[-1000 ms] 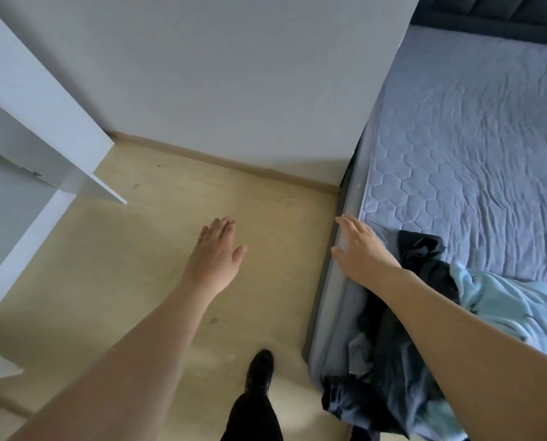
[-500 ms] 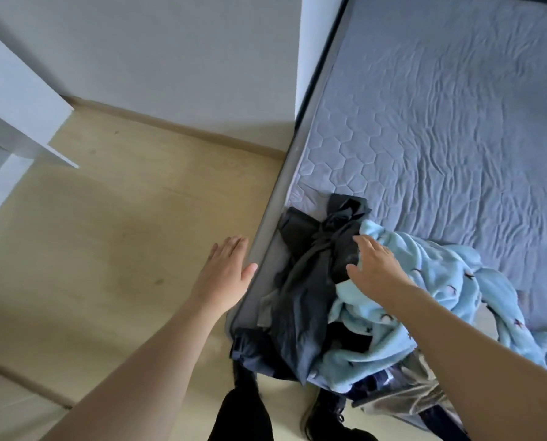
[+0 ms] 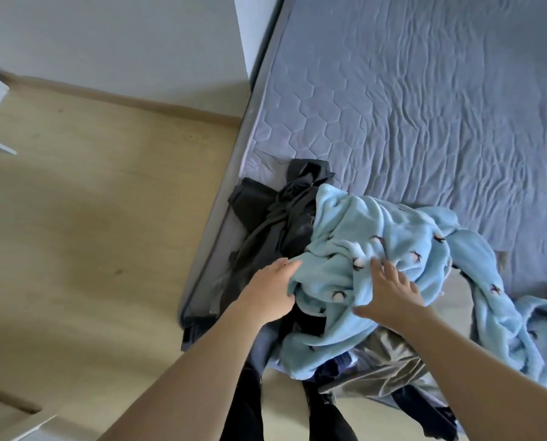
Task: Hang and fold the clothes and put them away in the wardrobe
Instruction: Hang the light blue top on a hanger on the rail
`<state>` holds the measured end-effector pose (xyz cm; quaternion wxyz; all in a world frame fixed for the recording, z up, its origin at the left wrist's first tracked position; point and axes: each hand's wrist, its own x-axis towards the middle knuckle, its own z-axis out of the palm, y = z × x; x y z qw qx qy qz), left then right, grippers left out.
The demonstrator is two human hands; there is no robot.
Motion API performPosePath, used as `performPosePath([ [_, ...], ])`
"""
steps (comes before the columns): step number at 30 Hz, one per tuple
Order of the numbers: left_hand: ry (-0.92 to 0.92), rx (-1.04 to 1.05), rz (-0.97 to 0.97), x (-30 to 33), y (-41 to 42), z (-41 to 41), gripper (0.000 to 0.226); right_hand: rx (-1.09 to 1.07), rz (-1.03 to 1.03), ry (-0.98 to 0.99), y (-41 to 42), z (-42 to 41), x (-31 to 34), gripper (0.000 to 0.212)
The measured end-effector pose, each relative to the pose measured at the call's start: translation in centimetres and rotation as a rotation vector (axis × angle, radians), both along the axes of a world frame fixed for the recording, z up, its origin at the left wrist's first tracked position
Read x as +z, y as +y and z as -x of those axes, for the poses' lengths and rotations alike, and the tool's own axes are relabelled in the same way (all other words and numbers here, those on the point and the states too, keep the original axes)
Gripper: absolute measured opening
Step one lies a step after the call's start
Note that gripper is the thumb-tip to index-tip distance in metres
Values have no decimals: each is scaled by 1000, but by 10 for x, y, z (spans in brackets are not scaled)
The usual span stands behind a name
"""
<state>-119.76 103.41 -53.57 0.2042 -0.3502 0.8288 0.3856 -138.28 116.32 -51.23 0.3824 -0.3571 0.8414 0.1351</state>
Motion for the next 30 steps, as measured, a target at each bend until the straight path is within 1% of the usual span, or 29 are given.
performPosePath([
  [2,50,13,59,-21,6,18,68,-151,64,-10,2,-2,-17,120],
  [3,58,20,82,-32,8,25,64,-214,106,4,2,-2,-25,117],
  [4,66,25,96,-42,8,29,57,-244,139,30,1,-2,-30,107],
  [5,66,21,107,-50,9,34,46,-245,167,63,1,1,-36,87],
  [6,63,20,122,-58,10,36,35,-249,197,83,2,5,-41,62],
  [7,66,26,133,-64,10,37,28,-280,232,71,2,9,-44,39],
  [8,84,41,134,-66,10,37,25,-332,261,25,1,14,-44,23],
  [9,105,67,110,-65,11,38,23,-386,286,-32,1,18,-43,14],
  [10,123,111,54,-60,12,39,22,-453,311,-97,0,22,-39,11],
  [11,135,179,-31,-53,13,39,20,-529,345,-156,-1,26,-36,9],
  [13,164,386,-192,-36,15,37,18,-680,430,-243,-1,30,-22,3],
  [15,217,641,-262,-16,10,33,18,-787,527,-322,-8,29,5,12],
  [17,261,879,-377,7,3,33,15,-874,639,-416,-22,26,38,18],
  [19,326,997,-521,39,-2,36,17,-957,744,-507,-39,23,77,14],
  [20,362,1008,-569,56,-3,41,20,-987,781,-529,-46,23,96,12],
  [23,416,1031,-593,117,-9,54,30,-1034,847,-556,-61,30,154,29],
  [24,428,1049,-597,136,-13,56,31,-1030,871,-558,-64,34,173,31],
  [26,451,1032,-563,175,-20,52,31,-985,925,-541,-67,41,209,27],
  [28,442,923,-474,209,-27,44,31,-913,966,-513,-71,44,239,24],
  [29,450,881,-457,226,-30,38,31,-867,987,-495,-73,44,255,22],
  [30,466,873,-490,241,-31,34,35,-821,1004,-472,-76,45,267,21],
])
